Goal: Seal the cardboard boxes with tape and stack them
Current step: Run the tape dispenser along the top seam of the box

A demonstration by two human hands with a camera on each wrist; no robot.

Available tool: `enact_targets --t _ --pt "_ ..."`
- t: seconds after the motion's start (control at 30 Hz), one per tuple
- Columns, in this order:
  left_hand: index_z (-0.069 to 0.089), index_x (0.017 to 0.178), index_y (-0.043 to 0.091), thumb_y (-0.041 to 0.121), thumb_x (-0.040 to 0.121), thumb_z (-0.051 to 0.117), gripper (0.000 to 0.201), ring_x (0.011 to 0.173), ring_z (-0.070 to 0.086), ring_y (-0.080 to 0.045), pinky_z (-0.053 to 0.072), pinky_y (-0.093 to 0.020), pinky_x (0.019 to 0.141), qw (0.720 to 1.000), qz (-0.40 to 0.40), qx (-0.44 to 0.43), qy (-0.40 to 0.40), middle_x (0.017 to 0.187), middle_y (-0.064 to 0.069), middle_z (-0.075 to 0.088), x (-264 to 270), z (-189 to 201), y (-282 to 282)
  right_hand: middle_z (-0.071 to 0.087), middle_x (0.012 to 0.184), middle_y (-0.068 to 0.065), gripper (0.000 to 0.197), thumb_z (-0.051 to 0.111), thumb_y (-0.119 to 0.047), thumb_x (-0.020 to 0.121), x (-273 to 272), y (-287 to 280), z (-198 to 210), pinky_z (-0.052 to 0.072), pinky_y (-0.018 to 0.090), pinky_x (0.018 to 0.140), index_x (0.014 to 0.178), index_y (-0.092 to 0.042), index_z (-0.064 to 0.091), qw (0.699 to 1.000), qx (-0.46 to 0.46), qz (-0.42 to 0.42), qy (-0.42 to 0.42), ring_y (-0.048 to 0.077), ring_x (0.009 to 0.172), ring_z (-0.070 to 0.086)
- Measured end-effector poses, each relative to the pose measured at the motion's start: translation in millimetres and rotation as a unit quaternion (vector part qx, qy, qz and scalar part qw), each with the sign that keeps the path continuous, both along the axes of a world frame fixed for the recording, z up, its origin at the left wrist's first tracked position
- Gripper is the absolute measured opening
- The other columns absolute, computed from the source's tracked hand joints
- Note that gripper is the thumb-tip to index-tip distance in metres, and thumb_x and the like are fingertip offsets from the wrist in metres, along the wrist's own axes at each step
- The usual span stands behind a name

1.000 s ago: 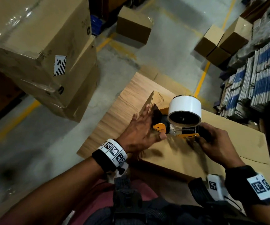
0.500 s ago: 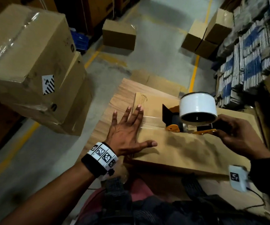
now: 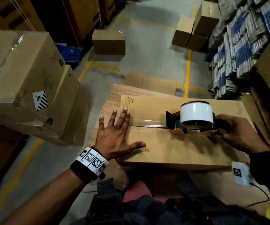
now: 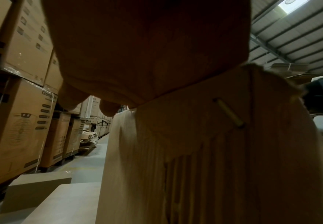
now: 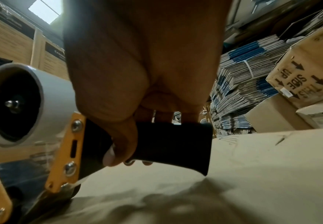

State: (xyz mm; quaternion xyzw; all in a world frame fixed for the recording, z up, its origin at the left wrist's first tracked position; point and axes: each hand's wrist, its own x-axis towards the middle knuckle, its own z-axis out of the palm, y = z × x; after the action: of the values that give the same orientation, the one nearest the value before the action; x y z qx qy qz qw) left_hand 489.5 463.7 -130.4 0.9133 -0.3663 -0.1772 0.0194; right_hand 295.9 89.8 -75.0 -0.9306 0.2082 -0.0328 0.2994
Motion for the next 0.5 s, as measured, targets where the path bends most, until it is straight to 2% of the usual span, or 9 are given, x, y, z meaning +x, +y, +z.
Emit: enact_targets --t 0.07,0.17,0.23,0.3,0.4,0.5 --pt "-0.024 0.162 0.025 0.109 0.065 0.004 0.132 0.157 -0.026 -0.025 -0.015 -0.068 0.121 1.000 0.005 0.016 -0.010 0.168 0.012 -0.031 -2 2 -3 0.076 0.091 -0.017 0.049 0.073 0.014 0.078 1 0 -1 0.054 0.026 0.080 0.103 -0.028 0.075 1.000 0.001 0.006 -0.002 0.002 0.088 0.071" --pt "-0.022 0.163 0.020 0.108 0.066 0.000 0.133 0.157 -0.026 -0.022 -0.018 -0.065 0.121 0.999 0.005 0.042 -0.032 0.169 0.005 -0.029 -5 7 -9 0.076 0.093 -0.005 0.046 0.075 0.014 0.076 6 -2 -3 0.050 0.030 0.087 0.109 -0.018 0.077 0.999 -0.028 0.016 0.010 0.016 0.092 0.072" --pt "-0.020 0.163 0.014 0.103 0.068 -0.008 0.131 0.157 -0.026 -0.020 -0.015 -0.062 0.123 0.996 -0.026 0.060 -0.055 0.170 -0.003 -0.028 -13 12 -16 0.078 0.094 0.000 0.047 0.074 0.013 0.075 9 -4 -3 0.051 0.031 0.087 0.110 -0.018 0.077 0.999 -0.046 0.017 0.007 0.018 0.091 0.072" --pt "-0.018 0.163 0.011 0.099 0.068 -0.017 0.130 0.157 -0.026 -0.018 -0.013 -0.058 0.125 0.996 -0.053 0.060 -0.044 0.170 -0.005 -0.026 -25 12 -23 0.079 0.097 0.003 0.048 0.075 0.012 0.075 11 -6 -3 0.053 0.032 0.088 0.112 -0.018 0.078 0.998 -0.054 0.014 0.007 0.018 0.092 0.072" --pt "-0.013 0.165 0.014 0.100 0.064 -0.020 0.132 0.157 -0.022 -0.014 -0.011 -0.058 0.126 0.998 -0.037 0.049 -0.013 0.172 -0.001 -0.021 -35 4 -24 0.079 0.098 0.002 0.050 0.078 0.008 0.075 12 -7 -4 0.058 0.039 0.088 0.115 -0.024 0.077 0.998 -0.060 0.006 0.025 0.022 0.092 0.073" --pt "-0.012 0.165 0.019 0.101 0.067 -0.015 0.128 0.157 -0.023 -0.013 -0.011 -0.060 0.124 0.998 -0.032 0.052 -0.017 0.172 0.004 -0.022 -30 0 -20 0.078 0.093 -0.001 0.049 0.080 -0.002 0.075 14 -5 -5 0.060 0.044 0.081 0.112 -0.033 0.074 0.997 -0.070 0.008 0.045 0.024 0.089 0.073"
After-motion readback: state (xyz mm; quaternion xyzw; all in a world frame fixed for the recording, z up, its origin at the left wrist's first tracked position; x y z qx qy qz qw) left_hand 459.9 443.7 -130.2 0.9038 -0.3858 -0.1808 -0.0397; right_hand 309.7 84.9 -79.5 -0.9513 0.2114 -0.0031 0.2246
